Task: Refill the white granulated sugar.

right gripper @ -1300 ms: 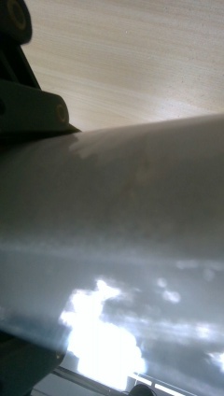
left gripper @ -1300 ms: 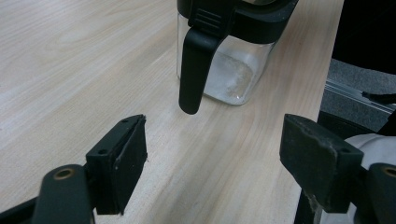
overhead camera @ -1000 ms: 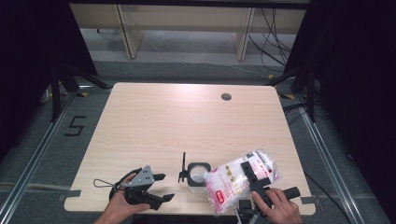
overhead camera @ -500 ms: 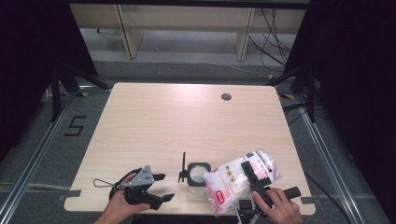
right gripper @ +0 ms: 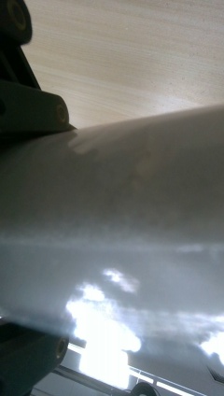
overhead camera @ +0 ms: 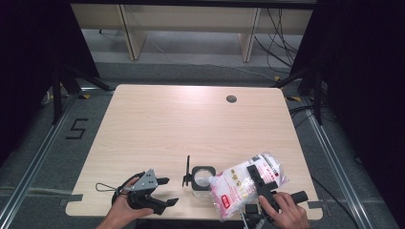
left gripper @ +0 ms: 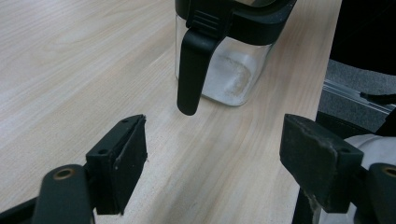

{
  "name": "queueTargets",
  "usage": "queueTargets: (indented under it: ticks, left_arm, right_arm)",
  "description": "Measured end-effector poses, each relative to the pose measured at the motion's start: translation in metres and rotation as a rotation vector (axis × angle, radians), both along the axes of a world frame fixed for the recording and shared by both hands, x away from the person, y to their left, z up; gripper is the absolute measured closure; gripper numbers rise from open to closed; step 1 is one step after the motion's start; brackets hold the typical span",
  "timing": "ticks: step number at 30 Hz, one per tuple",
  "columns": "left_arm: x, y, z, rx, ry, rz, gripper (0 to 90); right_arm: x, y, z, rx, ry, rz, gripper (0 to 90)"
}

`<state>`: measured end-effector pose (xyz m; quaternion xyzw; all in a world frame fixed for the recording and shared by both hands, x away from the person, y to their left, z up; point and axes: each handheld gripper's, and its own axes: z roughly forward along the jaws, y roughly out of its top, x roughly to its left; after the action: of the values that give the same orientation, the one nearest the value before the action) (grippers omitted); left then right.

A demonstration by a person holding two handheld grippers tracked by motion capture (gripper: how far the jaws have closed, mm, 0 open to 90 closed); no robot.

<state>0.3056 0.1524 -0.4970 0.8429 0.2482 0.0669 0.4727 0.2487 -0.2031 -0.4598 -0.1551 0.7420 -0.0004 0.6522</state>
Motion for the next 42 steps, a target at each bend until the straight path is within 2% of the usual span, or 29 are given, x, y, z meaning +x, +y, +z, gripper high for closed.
queueTargets:
  ticks: [4, 5, 7, 10, 11, 12, 14, 17, 18, 19, 20, 24, 25, 26, 27, 28, 29, 30, 31, 32, 33, 36, 39, 41, 42]
  left_arm:
    - [-0.0005, -0.0001, 0.0003, 0.001, 0.004, 0.004, 22.7]
    - [-0.0002, 0.0003, 0.0004, 0.006, 0.0, 0.003, 22.7]
    - [-0.0003, 0.0003, 0.0004, 0.004, 0.005, 0.001, 22.8]
    - [0.0002, 0.0003, 0.0001, 0.004, 0.002, 0.002, 22.7]
    - [0.0, 0.0006, 0.0005, 0.011, 0.0, 0.004, 22.7]
    - [0.0, 0.0002, 0.0003, -0.001, 0.006, -0.004, 22.7]
    - [0.0005, 0.0008, 0.0004, 0.008, 0.002, -0.002, 22.7]
    - [0.0003, 0.0009, 0.0005, 0.007, 0.003, -0.001, 22.8]
    - [0.0011, 0.0017, 0.0009, 0.021, -0.004, -0.004, 22.8]
    - [0.0011, 0.0017, 0.0009, 0.021, -0.004, -0.005, 22.7]
    - [0.0001, 0.0004, 0.0004, -0.002, 0.006, -0.001, 22.7]
    - [0.0001, 0.0006, 0.0004, -0.001, 0.007, 0.0, 22.7]
    - [0.0005, 0.0008, 0.0005, 0.0, 0.002, -0.005, 22.7]
    - [0.0018, 0.0014, 0.0009, 0.009, -0.015, -0.019, 22.7]
    - [0.001, 0.0018, 0.0009, 0.02, -0.003, -0.002, 22.7]
    - [0.0006, 0.0012, 0.0007, 0.009, 0.001, -0.001, 22.7]
    - [0.0012, 0.002, 0.0009, 0.022, -0.004, -0.004, 22.7]
    - [0.0005, 0.0008, 0.0004, 0.001, 0.0, -0.005, 22.7]
    - [0.002, 0.0015, 0.0008, 0.01, -0.017, -0.021, 22.7]
    - [0.0018, 0.0014, 0.0007, 0.009, -0.016, -0.02, 22.7]
    - [0.0, 0.0006, 0.0002, 0.001, 0.007, 0.001, 22.7]
    - [0.0008, 0.0014, 0.0008, 0.019, -0.003, -0.004, 22.7]
    - [-0.0004, 0.0008, 0.0007, 0.002, 0.002, -0.002, 22.7]
    - [0.0006, 0.0022, 0.0004, 0.021, -0.007, -0.004, 22.7]
    - [-0.001, -0.0001, -0.0007, -0.016, 0.005, 0.009, 22.7]
  right_arm:
    - [-0.0012, -0.0004, -0.0002, 0.006, 0.012, -0.015, 44.2]
    - [0.0004, 0.0003, 0.001, -0.012, -0.002, 0.008, 44.2]
    - [-0.0006, -0.0002, -0.0002, 0.005, 0.001, -0.004, 44.2]
    - [-0.0003, 0.001, 0.0029, -0.024, -0.005, 0.012, 44.2]
    - [-0.0008, 0.0005, 0.0016, -0.008, -0.009, 0.005, 44.2]
    - [-0.0011, 0.0003, 0.0012, -0.003, -0.009, 0.002, 44.2]
    - [-0.0006, 0.001, 0.0031, -0.026, 0.0, 0.008, 44.2]
    - [-0.0014, 0.0003, 0.0017, -0.01, 0.002, -0.008, 44.3]
    - [0.0, 0.0011, 0.0037, -0.034, -0.004, 0.015, 44.2]
    - [-0.0001, 0.0008, 0.0038, -0.032, -0.004, 0.014, 44.2]
    - [0.0, 0.0007, 0.0041, -0.033, -0.006, 0.014, 44.2]
    - [-0.0001, 0.0, 0.0041, -0.025, -0.003, 0.008, 44.2]
    - [0.0006, 0.0002, 0.005, -0.033, -0.021, 0.027, 44.2]
    - [0.0005, 0.0001, 0.0047, -0.033, -0.018, 0.022, 44.2]
    - [0.0005, 0.0, 0.0046, -0.032, -0.018, 0.02, 44.2]
    - [0.0004, -0.0001, 0.0046, -0.033, -0.017, 0.02, 44.2]
    - [0.0004, 0.0, 0.0049, -0.036, -0.018, 0.024, 44.2]
    - [0.0004, -0.0004, 0.0037, -0.022, -0.013, 0.018, 44.3]
    - [0.0004, -0.0004, 0.0034, -0.023, -0.009, 0.015, 44.2]
    - [-0.0001, 0.0005, 0.0047, -0.039, -0.009, 0.011, 44.2]
    - [-0.0001, 0.0007, 0.0047, -0.042, -0.01, 0.014, 44.2]
    - [0.0001, 0.0008, 0.0043, -0.04, -0.008, 0.018, 44.3]
    - [-0.0002, 0.0007, 0.0042, -0.042, -0.012, 0.019, 44.2]
    - [-0.0007, 0.0006, 0.0046, -0.04, -0.009, 0.012, 44.2]
    - [-0.0004, 0.0005, 0.0055, -0.048, -0.01, 0.014, 44.3]
